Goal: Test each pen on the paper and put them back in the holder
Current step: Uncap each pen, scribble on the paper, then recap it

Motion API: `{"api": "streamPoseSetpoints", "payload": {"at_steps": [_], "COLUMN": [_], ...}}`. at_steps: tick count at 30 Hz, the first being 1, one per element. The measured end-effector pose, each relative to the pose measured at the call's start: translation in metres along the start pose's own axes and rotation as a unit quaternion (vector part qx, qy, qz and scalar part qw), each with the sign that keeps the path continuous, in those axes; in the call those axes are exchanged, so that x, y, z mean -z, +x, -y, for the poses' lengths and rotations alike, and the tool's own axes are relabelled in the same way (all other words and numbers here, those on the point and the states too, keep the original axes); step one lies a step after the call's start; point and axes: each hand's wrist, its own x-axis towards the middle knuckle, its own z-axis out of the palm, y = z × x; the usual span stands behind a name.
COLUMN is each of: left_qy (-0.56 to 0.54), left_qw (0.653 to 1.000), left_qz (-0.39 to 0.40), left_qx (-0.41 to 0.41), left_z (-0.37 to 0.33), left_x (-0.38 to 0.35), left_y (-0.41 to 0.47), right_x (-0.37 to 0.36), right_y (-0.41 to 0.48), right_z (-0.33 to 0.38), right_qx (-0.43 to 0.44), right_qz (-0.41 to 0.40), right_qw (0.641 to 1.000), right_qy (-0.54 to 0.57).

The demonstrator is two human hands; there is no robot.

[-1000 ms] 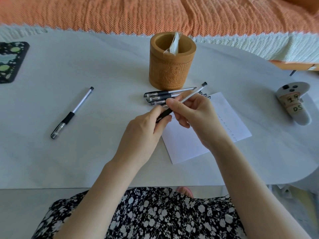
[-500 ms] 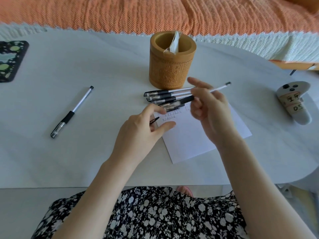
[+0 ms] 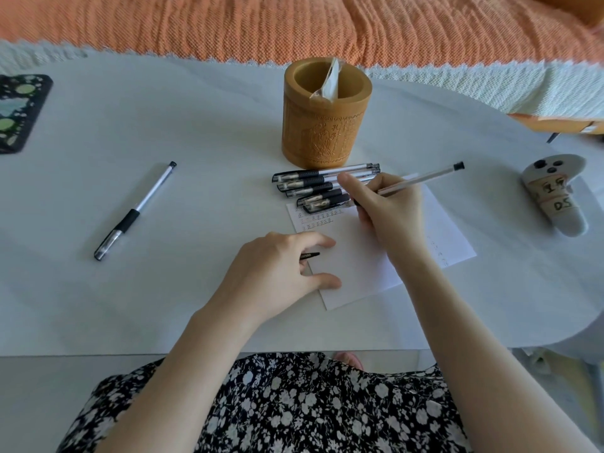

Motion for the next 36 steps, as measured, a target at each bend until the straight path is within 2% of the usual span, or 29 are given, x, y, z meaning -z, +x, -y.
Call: {"api": "streamPoseSetpoints", "payload": {"at_steps": [8, 36], "left_qy": [0.013, 0.007], "left_qw": [1.0, 1.0], "left_qz": [0.005, 0.007], "left_qx": [0.011, 0.026], "left_z": [0.002, 0.002], "left_x": [-0.003, -0.005], "left_y": [0.001, 0.002], "right_x": [-0.013, -0.015], "right_y": [0.0, -0.001], "right_z": [-0.011, -0.016], "right_qx": [0.054, 0.078], "right_qz": [-0.055, -0.049], "right_qw": [0.995, 0.992], "right_qy": [-0.065, -0.081]}}
